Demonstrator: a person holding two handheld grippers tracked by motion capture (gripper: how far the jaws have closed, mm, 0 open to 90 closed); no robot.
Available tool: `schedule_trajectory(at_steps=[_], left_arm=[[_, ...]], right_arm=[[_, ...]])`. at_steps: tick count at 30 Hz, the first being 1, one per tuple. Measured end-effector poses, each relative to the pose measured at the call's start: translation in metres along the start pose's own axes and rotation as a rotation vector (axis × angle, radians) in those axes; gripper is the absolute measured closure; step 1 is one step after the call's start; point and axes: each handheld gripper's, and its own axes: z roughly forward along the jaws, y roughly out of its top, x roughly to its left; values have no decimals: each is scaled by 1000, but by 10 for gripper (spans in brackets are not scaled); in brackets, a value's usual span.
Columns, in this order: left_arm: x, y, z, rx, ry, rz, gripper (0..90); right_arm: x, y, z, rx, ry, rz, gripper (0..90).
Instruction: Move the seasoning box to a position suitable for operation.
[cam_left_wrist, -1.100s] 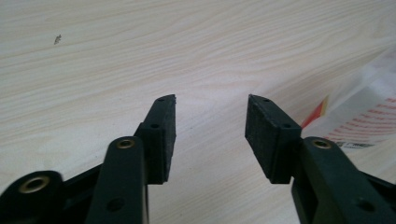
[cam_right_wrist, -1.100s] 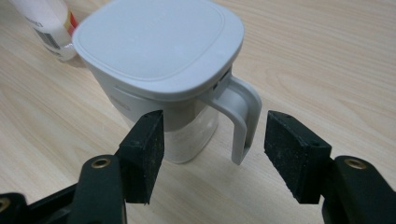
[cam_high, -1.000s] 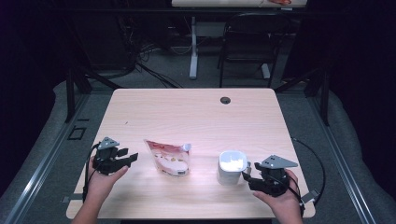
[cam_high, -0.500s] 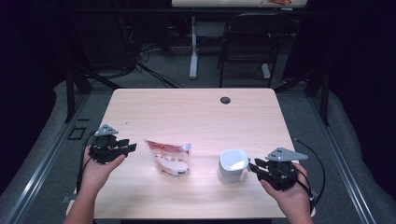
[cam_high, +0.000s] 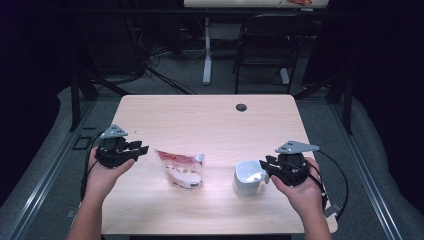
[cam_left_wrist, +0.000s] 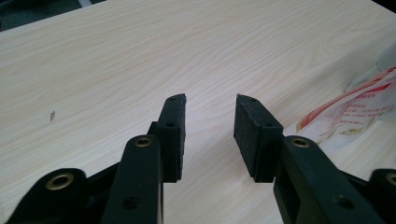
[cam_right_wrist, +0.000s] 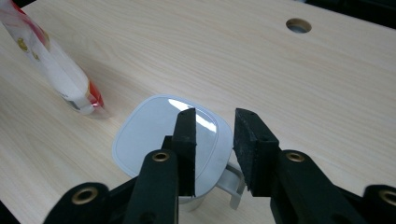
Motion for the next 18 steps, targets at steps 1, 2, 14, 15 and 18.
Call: schedule_trajectory(at_steps=[1, 2, 14, 15, 18], left_arm=[[0, 0, 1, 6, 1, 9, 654], [0, 0, 1, 6, 1, 9, 657], [-2, 0, 8, 10, -34, 5, 706], [-2, 0, 8, 10, -36, 4, 706], [-1, -1, 9, 14, -31, 4, 703]], right_arm=[[-1, 0, 1, -3, 1, -4, 694], [-1, 0, 1, -12, 1, 3, 718], [-2, -12, 15, 35, 3, 22, 900], [-2, -12, 16, 40, 5, 17, 900], [0, -14, 20, 44, 1, 25, 900]])
